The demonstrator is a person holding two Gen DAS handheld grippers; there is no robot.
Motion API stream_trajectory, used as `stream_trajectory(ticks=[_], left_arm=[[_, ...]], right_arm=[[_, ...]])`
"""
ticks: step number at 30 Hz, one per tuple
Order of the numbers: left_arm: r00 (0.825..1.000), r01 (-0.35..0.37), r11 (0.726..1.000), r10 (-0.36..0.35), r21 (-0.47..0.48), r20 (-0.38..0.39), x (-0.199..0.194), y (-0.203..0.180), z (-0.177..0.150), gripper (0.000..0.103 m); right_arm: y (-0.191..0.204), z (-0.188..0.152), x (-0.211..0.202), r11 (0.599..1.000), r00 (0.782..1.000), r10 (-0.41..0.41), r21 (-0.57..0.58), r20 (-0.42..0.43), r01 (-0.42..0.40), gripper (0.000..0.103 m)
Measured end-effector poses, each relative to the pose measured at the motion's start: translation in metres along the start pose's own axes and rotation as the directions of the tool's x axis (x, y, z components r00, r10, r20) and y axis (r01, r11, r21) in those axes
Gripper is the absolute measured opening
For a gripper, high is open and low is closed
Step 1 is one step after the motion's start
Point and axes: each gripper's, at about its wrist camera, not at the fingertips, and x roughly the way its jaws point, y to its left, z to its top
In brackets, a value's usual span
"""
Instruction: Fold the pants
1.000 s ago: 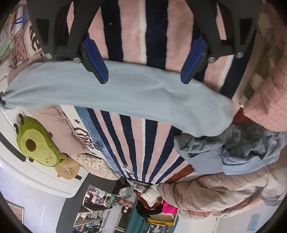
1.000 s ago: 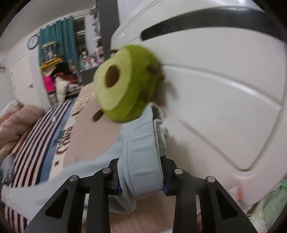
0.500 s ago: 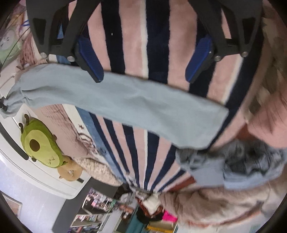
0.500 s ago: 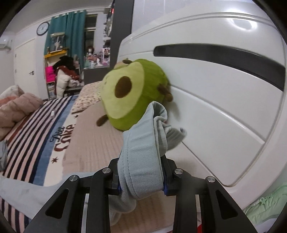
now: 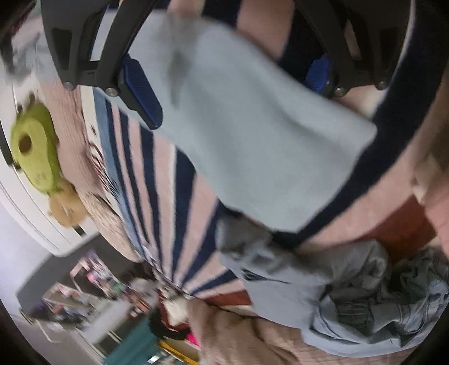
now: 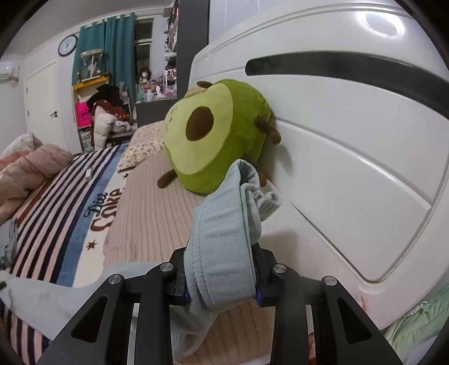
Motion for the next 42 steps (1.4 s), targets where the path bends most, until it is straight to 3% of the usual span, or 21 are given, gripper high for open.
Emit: stream_trajectory(ticks=[1,2,4,6,9,12,16,19,24,26,29,33,36,37,38,40,42], left_arm=[[0.999,-0.045,0.999,0.045,-0.011,0.022,0.002,-0.001,0.005,0.064],[0.996,-0.077,0.997,0.077,-0.018,0.032,0.004,-0.001,0.008,0.053],[0.995,-0.088,0.996,0.089,-0.034,0.036,0.008,0.003,0.015,0.017],[0.997,-0.053,0.998,0.054,-0.027,0.049,0.004,0.005,0.022,0.010],[0.985,-0.095,0.994,0.087,0.048,0.148,-0.027,-0.005,0.036,0.008],[0.956,-0.146,0.988,0.127,0.052,0.263,-0.066,-0.009,0.055,0.008],[0.893,-0.276,0.956,0.216,0.101,0.394,-0.112,-0.026,0.071,0.008],[0.886,-0.309,0.934,0.214,0.181,0.412,-0.125,-0.049,0.068,0.008],[0.940,-0.208,0.896,0.071,0.393,0.335,-0.118,-0.108,0.036,0.009],[0.959,-0.151,0.869,0.014,0.472,0.282,-0.105,-0.139,0.019,0.009],[0.985,-0.024,0.819,-0.078,0.574,0.153,-0.075,-0.189,-0.019,0.008],[0.988,0.129,0.724,-0.156,0.677,-0.021,-0.040,-0.247,-0.080,0.009],[0.966,0.256,0.628,-0.190,0.735,-0.174,-0.015,-0.283,-0.129,0.010],[0.951,0.310,0.590,-0.190,0.746,-0.245,-0.006,-0.292,-0.146,0.016],[0.946,0.323,0.576,-0.180,0.751,-0.268,-0.003,-0.298,-0.155,0.024],[0.940,0.338,0.552,-0.171,0.762,-0.294,-0.002,-0.303,-0.169,0.074],[0.933,0.359,0.536,-0.209,0.764,-0.292,-0.013,-0.297,-0.173,0.078]], right_arm=[[-0.001,-0.001,0.002,1.000,1.000,0.003,0.003,-0.003,-0.003,0.026],[-0.002,-0.003,0.003,1.000,1.000,0.005,0.005,-0.006,-0.005,0.026],[-0.005,-0.006,0.005,1.000,1.000,0.003,0.011,-0.009,-0.003,0.026],[-0.009,-0.007,0.007,1.000,1.000,-0.003,0.018,-0.012,0.003,0.026],[-0.020,-0.009,0.008,0.999,1.000,-0.015,0.048,-0.007,0.016,0.026],[-0.031,-0.014,0.010,0.996,1.000,0.009,0.089,-0.022,-0.007,0.026],[-0.033,-0.024,0.015,0.988,0.993,0.093,0.128,-0.070,-0.083,0.026],[-0.026,-0.032,0.018,0.990,0.992,0.093,0.111,-0.089,-0.083,0.026],[-0.028,-0.038,0.019,0.982,0.983,0.132,0.150,-0.130,-0.112,0.036],[-0.028,-0.037,0.016,0.983,0.983,0.132,0.143,-0.126,-0.114,0.049],[-0.025,-0.035,0.008,0.987,0.987,0.119,0.124,-0.109,-0.106,0.051],[-0.016,-0.032,0.001,0.990,0.989,0.119,0.089,-0.093,-0.111,0.055],[-0.012,-0.030,-0.004,0.991,0.989,0.121,0.070,-0.083,-0.115,0.060],[-0.011,-0.030,-0.006,0.991,0.990,0.119,0.067,-0.079,-0.113,0.062],[-0.010,-0.029,-0.009,0.992,0.991,0.115,0.063,-0.073,-0.110,0.065],[-0.009,-0.028,-0.012,0.994,0.993,0.099,0.056,-0.064,-0.096,0.069],[-0.007,-0.025,-0.018,0.996,0.996,0.079,0.038,-0.049,-0.077,0.070]])
